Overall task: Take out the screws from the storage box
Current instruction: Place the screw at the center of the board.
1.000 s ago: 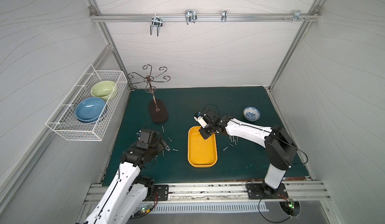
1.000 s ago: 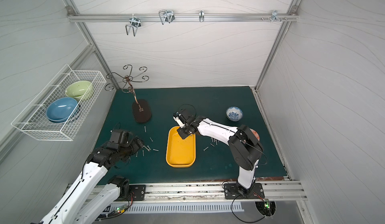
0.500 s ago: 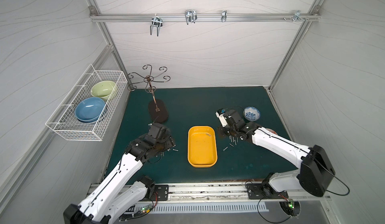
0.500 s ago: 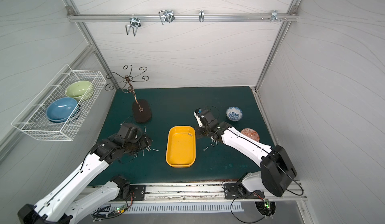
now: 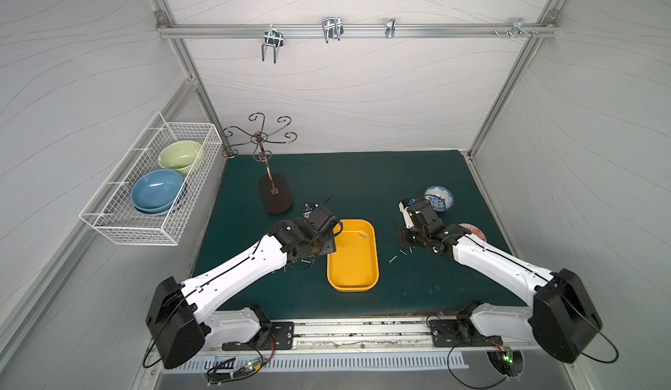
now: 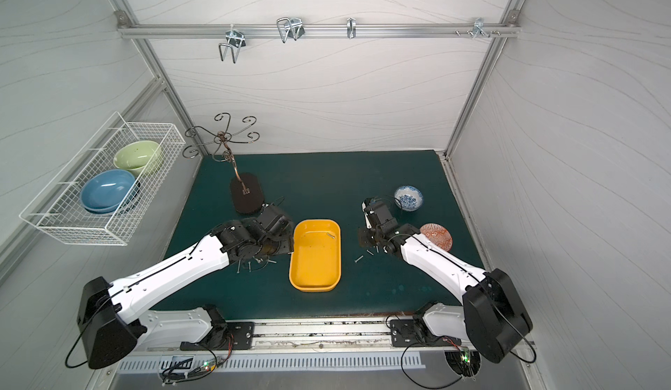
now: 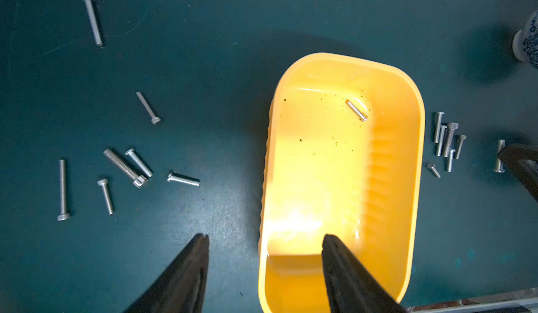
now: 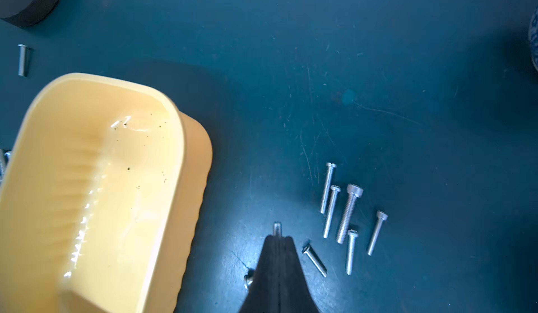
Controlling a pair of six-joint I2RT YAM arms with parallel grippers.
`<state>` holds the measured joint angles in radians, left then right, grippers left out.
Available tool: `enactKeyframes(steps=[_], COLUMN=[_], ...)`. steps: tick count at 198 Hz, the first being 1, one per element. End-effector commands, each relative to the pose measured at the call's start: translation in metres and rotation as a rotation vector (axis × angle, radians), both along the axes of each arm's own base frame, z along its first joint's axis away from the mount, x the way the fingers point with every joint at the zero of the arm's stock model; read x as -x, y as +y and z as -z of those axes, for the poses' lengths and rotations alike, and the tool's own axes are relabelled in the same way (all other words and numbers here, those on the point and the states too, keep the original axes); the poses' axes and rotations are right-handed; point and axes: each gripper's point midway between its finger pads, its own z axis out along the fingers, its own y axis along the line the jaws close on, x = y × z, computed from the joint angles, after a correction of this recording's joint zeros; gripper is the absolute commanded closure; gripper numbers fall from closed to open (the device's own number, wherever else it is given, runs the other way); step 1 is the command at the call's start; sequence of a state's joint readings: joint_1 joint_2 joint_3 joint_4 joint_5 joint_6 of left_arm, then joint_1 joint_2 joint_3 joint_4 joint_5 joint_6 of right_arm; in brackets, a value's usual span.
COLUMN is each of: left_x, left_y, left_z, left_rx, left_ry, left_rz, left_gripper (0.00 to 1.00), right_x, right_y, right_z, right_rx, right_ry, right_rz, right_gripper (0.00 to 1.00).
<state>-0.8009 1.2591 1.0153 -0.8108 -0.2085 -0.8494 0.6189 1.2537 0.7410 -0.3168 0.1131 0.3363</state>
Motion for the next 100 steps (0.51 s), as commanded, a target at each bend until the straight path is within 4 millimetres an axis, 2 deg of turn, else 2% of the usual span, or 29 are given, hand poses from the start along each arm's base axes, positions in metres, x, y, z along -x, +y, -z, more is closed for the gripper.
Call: enactKeyframes(steps=[1, 47, 100], left_x=[-0.015, -0.018, -0.028], left_y=[-0.025, -0.049, -0.072], left_z=[-0.015, 0.003, 0.023], left_rx=[0.027, 0.015, 0.046], left_ry=[-0.054, -0.006, 0.046], left_rz=[0.023, 0.051, 0.014], left_gripper=[0.35, 0.35, 0.35], right_x=[-0.007, -0.009, -0.011], right_y=[-0.006, -0.016, -0.017], right_z=[0.002, 0.022, 0.040], right_rx=[0.001, 0.034, 0.049], right_ry=[-0.015, 0.027, 0.065], right_rz=[0.056, 0.127, 0.149], right_gripper=[1.00, 1.00, 1.00])
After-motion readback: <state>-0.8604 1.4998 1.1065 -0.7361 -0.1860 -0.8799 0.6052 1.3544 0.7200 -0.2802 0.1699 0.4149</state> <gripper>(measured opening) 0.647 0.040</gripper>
